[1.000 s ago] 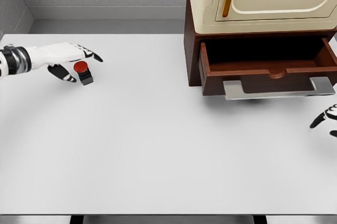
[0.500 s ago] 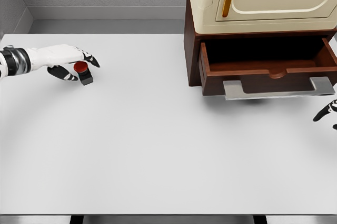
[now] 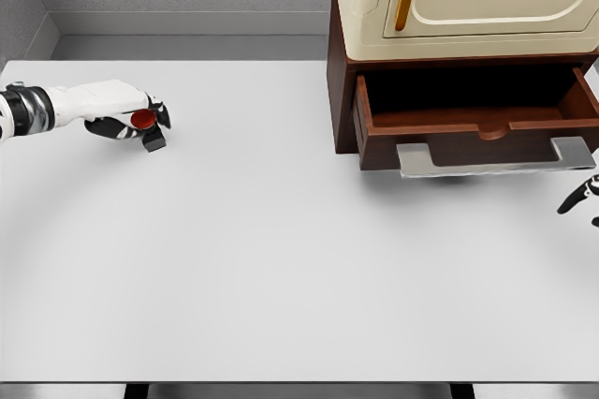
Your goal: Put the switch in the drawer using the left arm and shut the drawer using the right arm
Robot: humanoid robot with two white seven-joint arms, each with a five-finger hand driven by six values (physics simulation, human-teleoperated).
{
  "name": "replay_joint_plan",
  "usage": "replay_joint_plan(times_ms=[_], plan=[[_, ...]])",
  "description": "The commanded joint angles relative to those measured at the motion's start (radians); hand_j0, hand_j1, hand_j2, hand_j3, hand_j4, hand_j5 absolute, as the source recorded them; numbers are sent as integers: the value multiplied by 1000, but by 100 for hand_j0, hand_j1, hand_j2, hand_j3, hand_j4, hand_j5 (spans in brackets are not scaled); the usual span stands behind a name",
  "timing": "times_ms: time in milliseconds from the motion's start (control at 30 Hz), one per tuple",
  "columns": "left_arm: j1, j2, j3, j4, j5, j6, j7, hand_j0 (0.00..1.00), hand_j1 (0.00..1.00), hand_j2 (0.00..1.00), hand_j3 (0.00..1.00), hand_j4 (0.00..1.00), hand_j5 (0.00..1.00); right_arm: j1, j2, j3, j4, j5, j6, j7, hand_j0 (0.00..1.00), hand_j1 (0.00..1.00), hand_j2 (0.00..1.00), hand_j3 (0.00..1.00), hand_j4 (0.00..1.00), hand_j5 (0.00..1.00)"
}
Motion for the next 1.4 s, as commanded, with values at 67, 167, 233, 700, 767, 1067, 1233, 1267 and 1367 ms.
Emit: replay_joint_plan(times_ms=[67, 167, 233, 700, 767, 1067, 1233, 1267, 1367], plan=[[0, 0, 0, 0, 6, 2, 0, 39, 39, 39, 39, 39, 39, 0, -1, 0, -1, -7, 3, 0, 59, 59, 59, 59, 59, 59], [0, 0, 0, 0, 6, 2, 0, 36, 36, 36, 36, 36, 36, 0, -2, 0, -1, -7, 3, 0, 59, 59, 59, 59, 59, 59], [-2, 0, 0, -2, 6, 2, 0, 35, 35, 35, 35, 35, 35, 0, -2, 0, -1, -7, 3, 0, 59, 59, 59, 59, 59, 59], [-23, 76, -75, -215, 90, 2, 0, 35, 35, 35, 35, 35, 35, -2, -2, 2, -1, -7, 3, 0, 59, 59, 59, 59, 59, 59], [-23, 76, -77, -275, 95, 2, 0, 35, 35, 35, 35, 35, 35, -2, -4, 3, -1, -8, 3, 0, 59, 59, 59, 59, 59, 59], [-25, 76, -112, -539, 162, 2, 0, 35, 35, 35, 35, 35, 35, -6, -15, 8, -1, -7, 3, 0, 59, 59, 59, 59, 59, 59], [-29, 77, -118, -589, 222, 2, 0, 35, 35, 35, 35, 35, 35, -5, -15, 8, -1, -7, 3, 0, 59, 59, 59, 59, 59, 59], [-32, 77, -118, -591, 243, 2, 0, 35, 35, 35, 35, 35, 35, -5, -15, 8, -1, -7, 3, 0, 59, 59, 59, 59, 59, 59], [-44, 71, -116, -591, 282, 2, 0, 35, 35, 35, 35, 35, 35, -6, -15, 8, -1, -7, 3, 0, 59, 59, 59, 59, 59, 59]])
